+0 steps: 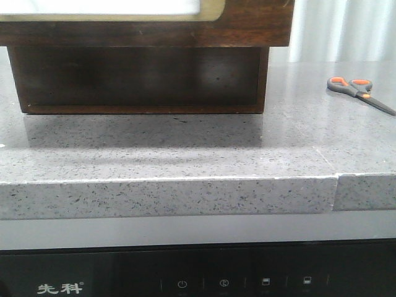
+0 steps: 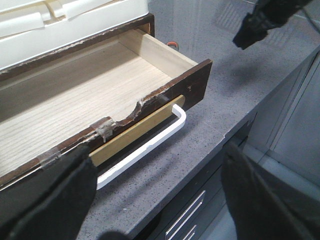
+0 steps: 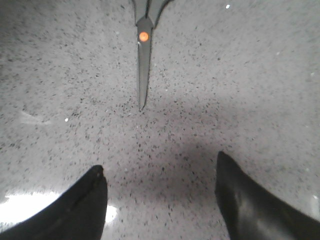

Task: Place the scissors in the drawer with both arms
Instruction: 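Lower the right gripper onto the grey-and-orange scissors and grasp them, then lift the scissors with the right gripper and carry them over the drawer, then lower the scissors into the drawer and open the right gripper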

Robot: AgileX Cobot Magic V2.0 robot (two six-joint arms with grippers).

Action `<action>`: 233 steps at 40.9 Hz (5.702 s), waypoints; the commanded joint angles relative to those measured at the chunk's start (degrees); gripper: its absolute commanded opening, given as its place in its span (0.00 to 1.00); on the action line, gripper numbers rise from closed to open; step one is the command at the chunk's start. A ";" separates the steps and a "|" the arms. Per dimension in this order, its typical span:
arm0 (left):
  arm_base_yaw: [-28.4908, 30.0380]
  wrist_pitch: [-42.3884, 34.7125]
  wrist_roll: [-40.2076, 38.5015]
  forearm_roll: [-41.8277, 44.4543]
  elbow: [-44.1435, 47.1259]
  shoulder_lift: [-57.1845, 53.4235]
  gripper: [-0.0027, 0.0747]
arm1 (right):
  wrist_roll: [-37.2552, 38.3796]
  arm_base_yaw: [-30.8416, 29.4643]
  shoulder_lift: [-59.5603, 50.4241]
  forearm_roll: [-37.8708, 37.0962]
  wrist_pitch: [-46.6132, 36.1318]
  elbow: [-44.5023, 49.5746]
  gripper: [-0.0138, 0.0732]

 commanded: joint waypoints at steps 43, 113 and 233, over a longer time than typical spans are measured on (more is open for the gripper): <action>-0.36 -4.35 -0.41 -0.55 -1.78 0.44 0.70 | -9.65 -3.27 38.57 11.42 12.25 -38.50 0.72; -0.36 -4.35 -0.41 -0.55 -1.78 0.44 0.70 | -11.71 0.47 7.81 10.96 4.05 -39.32 0.20; -0.36 -4.35 -0.41 -0.55 -1.78 0.44 0.70 | -9.58 21.34 -14.27 9.40 3.57 -14.22 0.58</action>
